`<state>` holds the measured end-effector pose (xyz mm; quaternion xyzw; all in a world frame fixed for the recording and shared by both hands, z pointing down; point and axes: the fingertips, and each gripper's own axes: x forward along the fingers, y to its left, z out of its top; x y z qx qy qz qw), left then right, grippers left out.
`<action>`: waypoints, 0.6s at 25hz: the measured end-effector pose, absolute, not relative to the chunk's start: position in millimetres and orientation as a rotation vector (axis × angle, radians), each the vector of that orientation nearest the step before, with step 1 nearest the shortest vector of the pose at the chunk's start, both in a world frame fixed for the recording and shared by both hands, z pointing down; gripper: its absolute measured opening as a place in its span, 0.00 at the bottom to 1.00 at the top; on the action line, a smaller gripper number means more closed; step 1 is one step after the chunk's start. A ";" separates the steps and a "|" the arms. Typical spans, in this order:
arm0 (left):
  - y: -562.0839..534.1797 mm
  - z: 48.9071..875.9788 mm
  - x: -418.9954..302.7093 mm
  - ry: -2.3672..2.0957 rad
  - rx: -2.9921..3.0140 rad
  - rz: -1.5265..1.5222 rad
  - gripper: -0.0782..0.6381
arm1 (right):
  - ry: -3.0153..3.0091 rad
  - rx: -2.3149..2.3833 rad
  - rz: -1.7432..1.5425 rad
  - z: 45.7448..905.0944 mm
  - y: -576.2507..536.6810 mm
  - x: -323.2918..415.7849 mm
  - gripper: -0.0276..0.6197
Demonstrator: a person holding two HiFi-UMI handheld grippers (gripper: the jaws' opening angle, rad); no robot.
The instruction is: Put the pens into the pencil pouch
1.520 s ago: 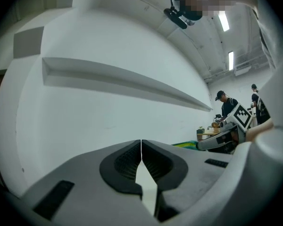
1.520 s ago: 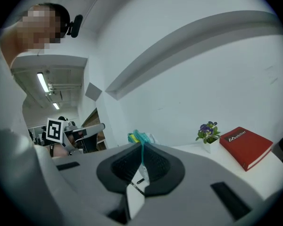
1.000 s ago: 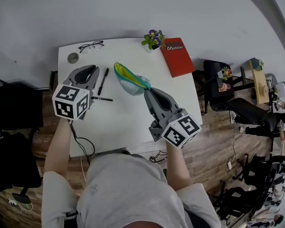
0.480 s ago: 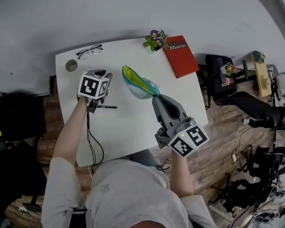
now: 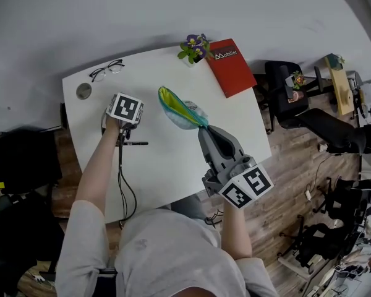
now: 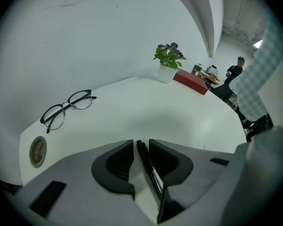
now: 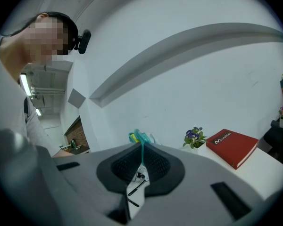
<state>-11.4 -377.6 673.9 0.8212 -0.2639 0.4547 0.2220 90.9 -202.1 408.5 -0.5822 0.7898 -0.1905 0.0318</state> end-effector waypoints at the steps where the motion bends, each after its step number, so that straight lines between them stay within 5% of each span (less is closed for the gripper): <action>1: -379.0 674.0 -11.6 -0.741 2.269 1.270 0.27 | 2.429 -1.793 -0.591 409.6 -201.8 92.2 0.10; 10: -377.9 672.6 -4.3 -0.776 2.277 1.317 0.21 | 2.439 -1.761 -0.619 418.3 -203.7 97.8 0.10; 15: -378.8 638.5 -0.9 -0.813 2.316 1.083 0.21 | 2.465 -1.719 -0.620 415.7 -206.9 101.6 0.10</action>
